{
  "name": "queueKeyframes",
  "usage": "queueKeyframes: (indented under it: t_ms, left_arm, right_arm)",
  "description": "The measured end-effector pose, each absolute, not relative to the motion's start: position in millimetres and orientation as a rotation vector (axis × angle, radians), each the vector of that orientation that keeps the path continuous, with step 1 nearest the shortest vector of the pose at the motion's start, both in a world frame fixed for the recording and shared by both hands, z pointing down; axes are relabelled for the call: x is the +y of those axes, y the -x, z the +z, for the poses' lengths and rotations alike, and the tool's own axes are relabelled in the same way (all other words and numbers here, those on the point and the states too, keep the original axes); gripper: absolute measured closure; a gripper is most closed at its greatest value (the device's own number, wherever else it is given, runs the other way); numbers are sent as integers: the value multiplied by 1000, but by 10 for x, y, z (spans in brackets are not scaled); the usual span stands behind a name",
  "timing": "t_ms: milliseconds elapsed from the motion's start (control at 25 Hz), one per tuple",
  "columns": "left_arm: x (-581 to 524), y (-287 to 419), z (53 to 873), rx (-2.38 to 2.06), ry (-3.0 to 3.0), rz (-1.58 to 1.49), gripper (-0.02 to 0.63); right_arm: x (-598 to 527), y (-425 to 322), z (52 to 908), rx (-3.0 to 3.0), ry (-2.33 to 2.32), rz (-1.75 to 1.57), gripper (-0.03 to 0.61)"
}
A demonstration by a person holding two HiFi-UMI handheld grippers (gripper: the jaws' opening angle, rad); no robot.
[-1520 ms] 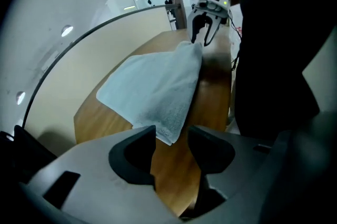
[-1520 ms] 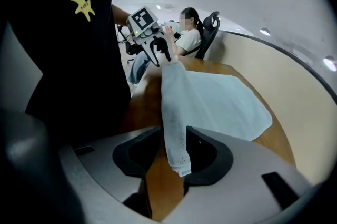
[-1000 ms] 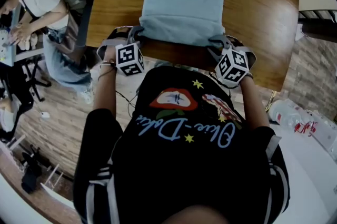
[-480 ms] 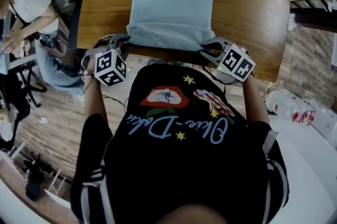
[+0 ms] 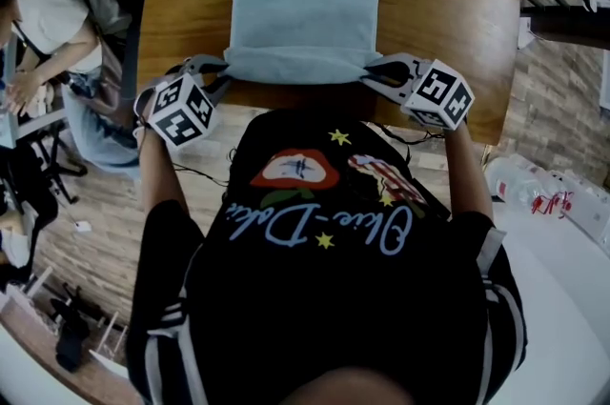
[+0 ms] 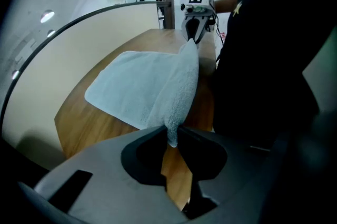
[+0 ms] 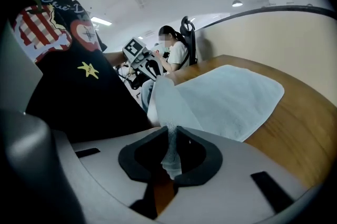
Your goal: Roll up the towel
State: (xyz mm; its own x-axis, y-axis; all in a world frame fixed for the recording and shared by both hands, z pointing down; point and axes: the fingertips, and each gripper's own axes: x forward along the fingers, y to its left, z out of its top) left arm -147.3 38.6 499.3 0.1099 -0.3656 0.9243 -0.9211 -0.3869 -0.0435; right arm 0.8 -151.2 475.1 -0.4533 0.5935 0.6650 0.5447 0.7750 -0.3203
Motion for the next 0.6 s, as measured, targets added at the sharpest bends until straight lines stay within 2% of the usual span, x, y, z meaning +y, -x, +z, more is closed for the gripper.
queueKeyframes:
  t_ms: [200, 600]
  left_arm:
    - [195, 1721, 4971, -1254, -1795, 1173, 554]
    - [-246, 2167, 5154, -1343, -1756, 1190, 554]
  right_arm:
    - [-1744, 250, 4744, -2200, 778, 86, 538]
    - [-2159, 692, 4905, -2220, 636, -29, 538]
